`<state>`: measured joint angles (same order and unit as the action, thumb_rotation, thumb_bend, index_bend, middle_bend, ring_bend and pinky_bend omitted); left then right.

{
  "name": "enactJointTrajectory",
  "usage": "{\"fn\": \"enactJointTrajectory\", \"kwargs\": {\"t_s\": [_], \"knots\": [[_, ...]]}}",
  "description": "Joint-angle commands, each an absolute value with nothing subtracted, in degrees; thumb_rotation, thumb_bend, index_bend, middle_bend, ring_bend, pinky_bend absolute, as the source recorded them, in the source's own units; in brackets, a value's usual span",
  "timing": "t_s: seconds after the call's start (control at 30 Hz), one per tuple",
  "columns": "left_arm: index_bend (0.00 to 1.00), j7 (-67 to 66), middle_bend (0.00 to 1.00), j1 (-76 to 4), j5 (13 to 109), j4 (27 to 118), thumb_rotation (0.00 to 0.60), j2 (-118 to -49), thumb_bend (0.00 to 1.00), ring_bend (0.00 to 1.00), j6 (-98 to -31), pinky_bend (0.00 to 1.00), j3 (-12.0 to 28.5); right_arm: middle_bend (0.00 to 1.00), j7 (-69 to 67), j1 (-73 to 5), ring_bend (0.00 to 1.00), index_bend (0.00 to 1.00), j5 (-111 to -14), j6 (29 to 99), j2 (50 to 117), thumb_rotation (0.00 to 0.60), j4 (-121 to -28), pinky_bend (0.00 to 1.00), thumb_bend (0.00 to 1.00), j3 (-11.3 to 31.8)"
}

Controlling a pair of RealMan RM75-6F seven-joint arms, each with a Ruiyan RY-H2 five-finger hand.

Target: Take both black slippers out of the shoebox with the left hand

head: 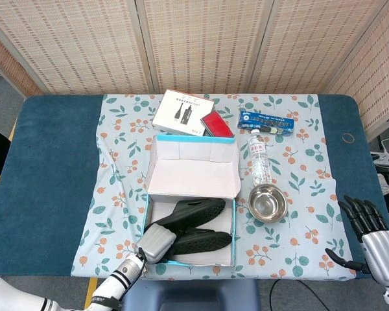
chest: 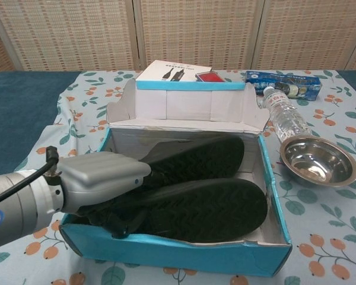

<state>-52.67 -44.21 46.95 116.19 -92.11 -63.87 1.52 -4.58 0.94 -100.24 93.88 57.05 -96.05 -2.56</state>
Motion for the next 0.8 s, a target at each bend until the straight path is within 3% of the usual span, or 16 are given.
{"fn": "enactJointTrajectory", "kwargs": {"t_s": [0.03, 0.63, 0.8], "knots": [[0.87, -50.5, 0.86, -43.83, 49.98, 116.02, 0.6, -91.75, 0.64, 0.69, -64.63, 0.73, 1.07, 0.0, -4.65, 0.93, 0.0, 0.0, -100.31, 93.82, 57.01, 0.415, -96.08, 0.0, 0.13, -2.61], [0.9, -31.61, 0.88, -39.06, 79.83, 108.86, 0.6, -89.94, 0.66, 0.7, -70.51, 0.73, -0.9, 0.0, -4.31, 1.05, 0.0, 0.0, -100.16, 93.74, 57.05, 0.415, -96.24, 0.0, 0.12, -2.54], [0.9, -29.8, 0.88, -37.38, 88.23, 102.16, 0.6, -91.22, 0.66, 0.7, -74.65, 0.73, -1.82, 0.0, -3.9, 1.15, 0.0, 0.0, -100.43, 93.79, 57.12, 0.414, -96.38, 0.0, 0.13, -2.66]]}}
